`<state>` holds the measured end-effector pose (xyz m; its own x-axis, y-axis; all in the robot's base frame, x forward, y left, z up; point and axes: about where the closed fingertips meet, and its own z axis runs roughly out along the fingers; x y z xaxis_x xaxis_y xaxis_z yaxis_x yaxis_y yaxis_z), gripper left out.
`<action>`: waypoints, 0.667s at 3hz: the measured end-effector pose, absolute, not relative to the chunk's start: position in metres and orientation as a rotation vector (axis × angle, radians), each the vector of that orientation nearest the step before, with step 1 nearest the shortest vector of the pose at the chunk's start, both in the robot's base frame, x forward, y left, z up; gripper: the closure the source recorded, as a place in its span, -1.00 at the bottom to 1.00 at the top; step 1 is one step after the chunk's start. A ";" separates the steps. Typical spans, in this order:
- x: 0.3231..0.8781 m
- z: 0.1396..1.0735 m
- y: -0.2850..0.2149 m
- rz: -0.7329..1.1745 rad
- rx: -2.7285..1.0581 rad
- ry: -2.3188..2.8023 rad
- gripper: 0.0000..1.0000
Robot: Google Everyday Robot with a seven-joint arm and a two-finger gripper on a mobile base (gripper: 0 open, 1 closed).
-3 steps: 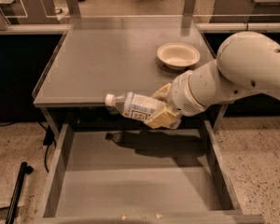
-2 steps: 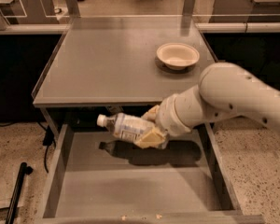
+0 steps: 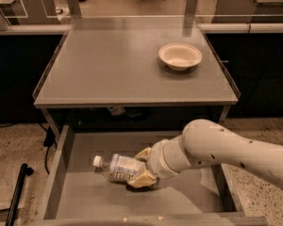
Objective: Place blue plastic bottle into top drawer
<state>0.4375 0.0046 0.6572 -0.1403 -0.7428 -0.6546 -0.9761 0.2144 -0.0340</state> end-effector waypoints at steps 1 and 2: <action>0.435 0.631 0.007 0.489 -1.561 1.928 1.00; 0.450 0.617 0.011 0.376 -1.503 1.902 0.97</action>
Offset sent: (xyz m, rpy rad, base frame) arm 0.0245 0.0073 -0.0553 -0.0325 -0.2197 -0.1356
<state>0.4502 0.0105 0.6167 -0.1071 -0.7446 -0.6588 -0.9394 0.2929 -0.1784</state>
